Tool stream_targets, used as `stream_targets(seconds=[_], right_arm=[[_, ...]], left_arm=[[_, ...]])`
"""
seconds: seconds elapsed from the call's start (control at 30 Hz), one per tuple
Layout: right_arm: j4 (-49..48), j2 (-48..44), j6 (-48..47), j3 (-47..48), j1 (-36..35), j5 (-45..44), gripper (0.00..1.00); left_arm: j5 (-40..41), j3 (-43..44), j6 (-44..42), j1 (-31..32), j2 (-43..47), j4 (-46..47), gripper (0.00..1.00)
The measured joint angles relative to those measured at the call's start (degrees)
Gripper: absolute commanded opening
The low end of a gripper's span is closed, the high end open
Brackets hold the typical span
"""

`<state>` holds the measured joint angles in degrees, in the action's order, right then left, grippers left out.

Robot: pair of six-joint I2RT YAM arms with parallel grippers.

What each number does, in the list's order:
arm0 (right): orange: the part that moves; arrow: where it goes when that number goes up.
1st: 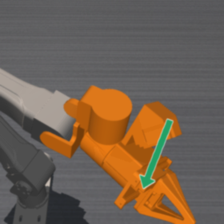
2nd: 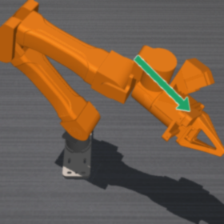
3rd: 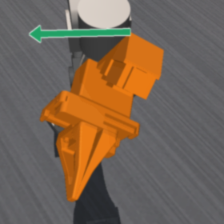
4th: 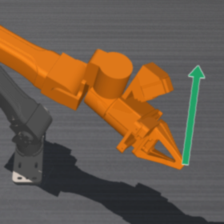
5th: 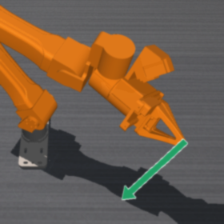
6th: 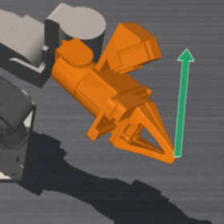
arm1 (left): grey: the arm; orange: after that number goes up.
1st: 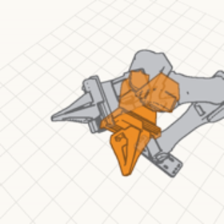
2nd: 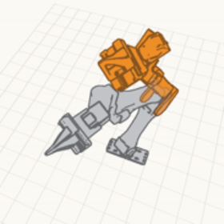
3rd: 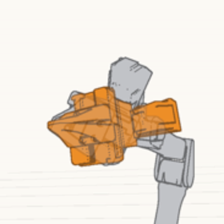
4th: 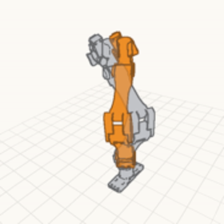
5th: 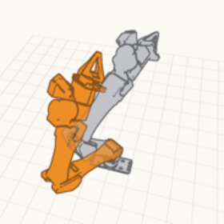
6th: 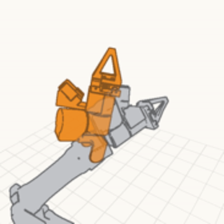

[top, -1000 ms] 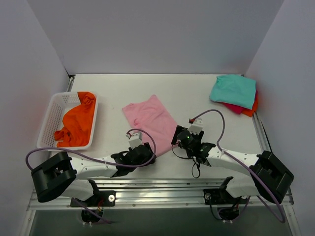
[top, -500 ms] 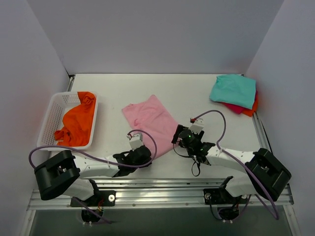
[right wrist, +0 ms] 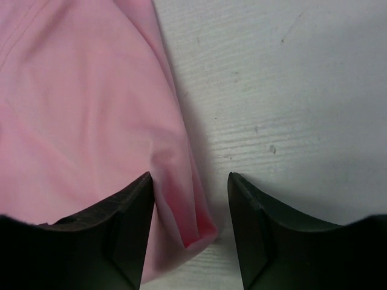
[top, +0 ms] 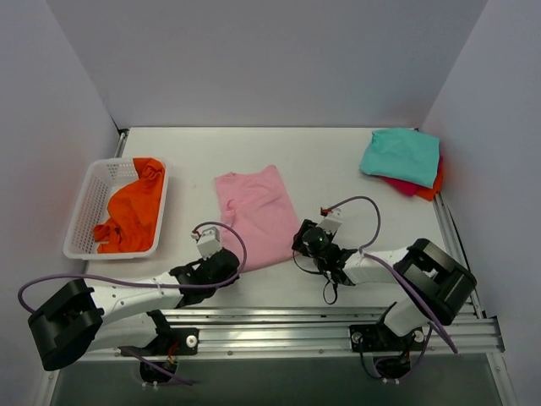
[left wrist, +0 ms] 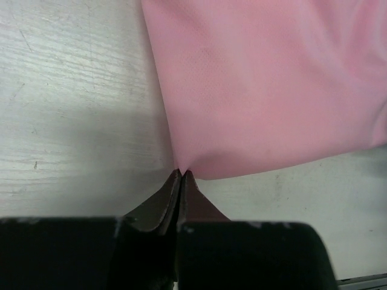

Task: Fold and stack the t-shirts
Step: Grab one side of the 2/3 rectangular tshirt with both arms

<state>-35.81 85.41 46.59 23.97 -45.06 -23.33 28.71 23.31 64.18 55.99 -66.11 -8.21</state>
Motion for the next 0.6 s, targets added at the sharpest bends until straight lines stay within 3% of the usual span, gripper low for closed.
stream_targets(seconds=[0.07, 0.23, 0.33, 0.6], right_arm=[[-2.51, 1.53, 0.11, 0.02, 0.0, 0.61, 0.32], [-5.31, 3.37, 0.37, 0.04, 0.02, 2.27, 0.22], [-4.9, 3.39, 0.44, -0.04, 0.0, 3.26, 0.0], [-2.34, 0.52, 0.83, -1.55, -0.07, 4.52, 0.0]], left_arm=[[0.02, -0.15, -0.07, -0.35, 0.39, -0.37, 0.02], [0.02, -0.15, -0.13, -0.7, 0.33, -0.42, 0.02], [0.02, -0.15, -0.15, -0.79, -0.37, -0.35, 0.02], [-0.17, -0.13, -0.7, -1.03, -0.81, -0.74, 0.02]])
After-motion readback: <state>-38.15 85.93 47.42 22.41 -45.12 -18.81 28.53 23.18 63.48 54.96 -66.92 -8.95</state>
